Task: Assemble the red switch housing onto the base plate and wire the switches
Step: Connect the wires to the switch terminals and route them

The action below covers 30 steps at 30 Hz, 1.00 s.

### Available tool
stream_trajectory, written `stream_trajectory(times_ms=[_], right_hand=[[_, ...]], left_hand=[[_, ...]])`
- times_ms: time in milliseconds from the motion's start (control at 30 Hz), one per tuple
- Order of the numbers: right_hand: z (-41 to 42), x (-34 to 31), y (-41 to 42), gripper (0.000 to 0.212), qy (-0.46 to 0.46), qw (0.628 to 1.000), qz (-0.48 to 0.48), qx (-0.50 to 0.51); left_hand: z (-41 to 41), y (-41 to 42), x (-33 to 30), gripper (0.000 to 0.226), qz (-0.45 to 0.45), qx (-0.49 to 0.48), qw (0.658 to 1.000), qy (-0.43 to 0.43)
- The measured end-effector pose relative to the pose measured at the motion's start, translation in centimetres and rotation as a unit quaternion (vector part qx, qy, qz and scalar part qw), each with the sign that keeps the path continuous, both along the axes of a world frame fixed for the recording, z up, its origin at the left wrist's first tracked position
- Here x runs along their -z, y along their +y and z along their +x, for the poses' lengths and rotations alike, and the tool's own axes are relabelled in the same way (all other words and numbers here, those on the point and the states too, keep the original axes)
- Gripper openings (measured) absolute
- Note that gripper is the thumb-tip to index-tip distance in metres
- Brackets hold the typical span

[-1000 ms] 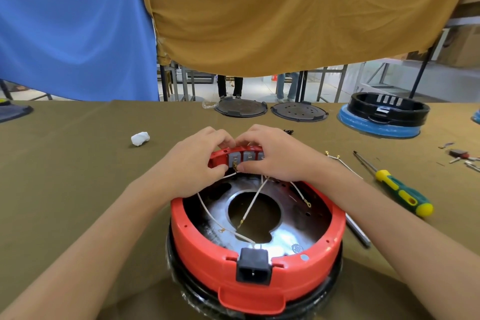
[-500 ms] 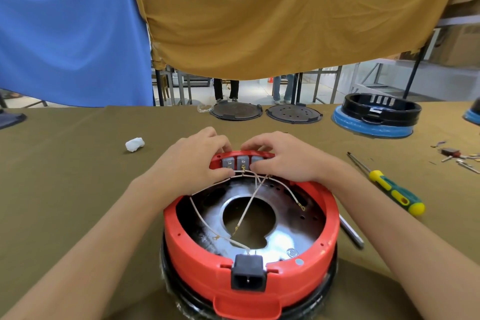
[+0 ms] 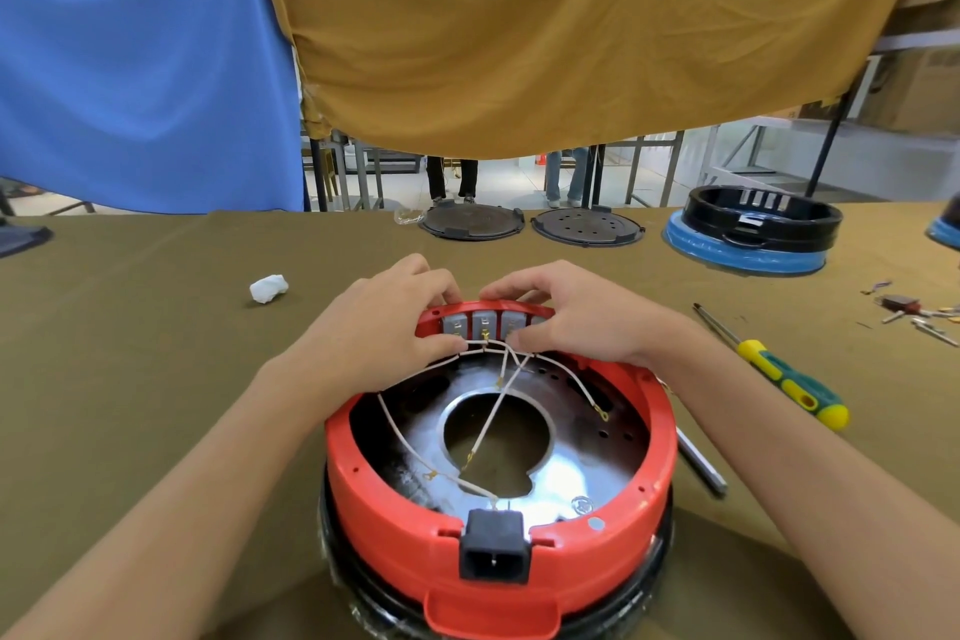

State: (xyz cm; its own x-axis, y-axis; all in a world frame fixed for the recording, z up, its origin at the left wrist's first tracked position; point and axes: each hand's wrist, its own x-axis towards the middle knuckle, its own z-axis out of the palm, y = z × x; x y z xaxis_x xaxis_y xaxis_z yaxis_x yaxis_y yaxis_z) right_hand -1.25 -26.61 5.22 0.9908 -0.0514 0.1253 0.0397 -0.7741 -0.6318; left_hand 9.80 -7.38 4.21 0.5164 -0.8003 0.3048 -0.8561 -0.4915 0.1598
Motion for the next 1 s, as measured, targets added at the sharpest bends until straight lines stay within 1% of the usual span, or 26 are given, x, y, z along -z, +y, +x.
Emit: stream_trajectory(times_ms=[167,367,600,700,833,933,1000], right_hand=[[-0.03,0.04,-0.02,0.049,-0.001,1.0,0.002,0.002],[-0.03,0.06,-0.55,0.05,0.003,0.999,0.035,-0.003],[0.09,0.12,-0.24,0.05,-0.01,1.0,0.016,0.001],[0.01,0.1,-0.37,0.047,-0.01,0.999,0.034,-0.003],[-0.08,0.06,-0.38,0.038,-0.01,0.998,0.065,-0.005],[-0.05,0.15,-0.4,0.032,-0.005,0.996,0.088,0.004],[0.01,0.21,-0.51,0.031,0.001,0.994,0.106,0.009]], left_hand=[[-0.05,0.02,0.07,0.034,-0.002,-0.001,1.0,0.009],[-0.02,0.02,0.07,0.033,-0.013,0.003,1.0,0.019],[-0.21,0.02,-0.02,0.033,-0.012,-0.003,1.0,0.026],[-0.27,0.05,-0.02,0.035,-0.015,-0.001,0.999,0.03],[-0.43,0.14,-0.09,0.04,-0.025,0.012,0.997,0.067],[-0.39,0.19,-0.13,0.035,-0.024,0.011,0.998,0.064],[-0.31,0.21,-0.1,0.032,-0.021,0.009,0.998,0.056]])
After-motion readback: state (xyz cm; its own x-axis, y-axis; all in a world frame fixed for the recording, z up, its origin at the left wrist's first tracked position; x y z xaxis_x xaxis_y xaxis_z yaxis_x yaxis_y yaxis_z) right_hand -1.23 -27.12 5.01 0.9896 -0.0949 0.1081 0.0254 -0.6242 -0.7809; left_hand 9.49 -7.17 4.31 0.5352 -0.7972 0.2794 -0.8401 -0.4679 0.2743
